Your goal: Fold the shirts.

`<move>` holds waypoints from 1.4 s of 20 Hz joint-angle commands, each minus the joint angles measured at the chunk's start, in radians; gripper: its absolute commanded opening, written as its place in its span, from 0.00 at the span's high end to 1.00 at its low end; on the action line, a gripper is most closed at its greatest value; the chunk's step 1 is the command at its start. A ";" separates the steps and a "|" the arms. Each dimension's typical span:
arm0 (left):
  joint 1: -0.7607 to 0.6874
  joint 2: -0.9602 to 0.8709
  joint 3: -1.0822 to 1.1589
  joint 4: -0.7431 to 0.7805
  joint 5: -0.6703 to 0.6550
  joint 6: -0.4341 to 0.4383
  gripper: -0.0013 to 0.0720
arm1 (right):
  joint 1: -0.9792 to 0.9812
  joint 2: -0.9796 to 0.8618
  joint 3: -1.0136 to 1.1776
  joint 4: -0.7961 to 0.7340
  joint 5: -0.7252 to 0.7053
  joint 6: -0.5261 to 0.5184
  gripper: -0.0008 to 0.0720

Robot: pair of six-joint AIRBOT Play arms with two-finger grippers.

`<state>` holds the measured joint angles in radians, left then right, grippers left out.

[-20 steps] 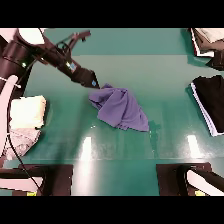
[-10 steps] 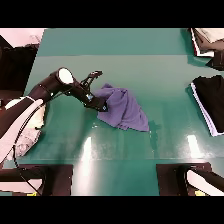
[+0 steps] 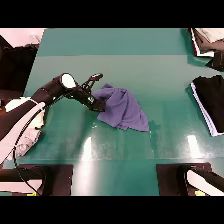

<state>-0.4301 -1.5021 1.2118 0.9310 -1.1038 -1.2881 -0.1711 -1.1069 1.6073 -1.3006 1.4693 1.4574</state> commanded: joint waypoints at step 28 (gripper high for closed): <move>0.227 0.481 0.073 0.356 -0.431 -0.130 0.95 | 0.644 -0.695 -0.204 0.672 -0.800 -0.168 0.26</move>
<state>-0.2035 -1.0222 1.2835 1.3148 -1.5372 -1.4132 0.4473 -1.7206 1.3132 -0.6426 0.7048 1.2942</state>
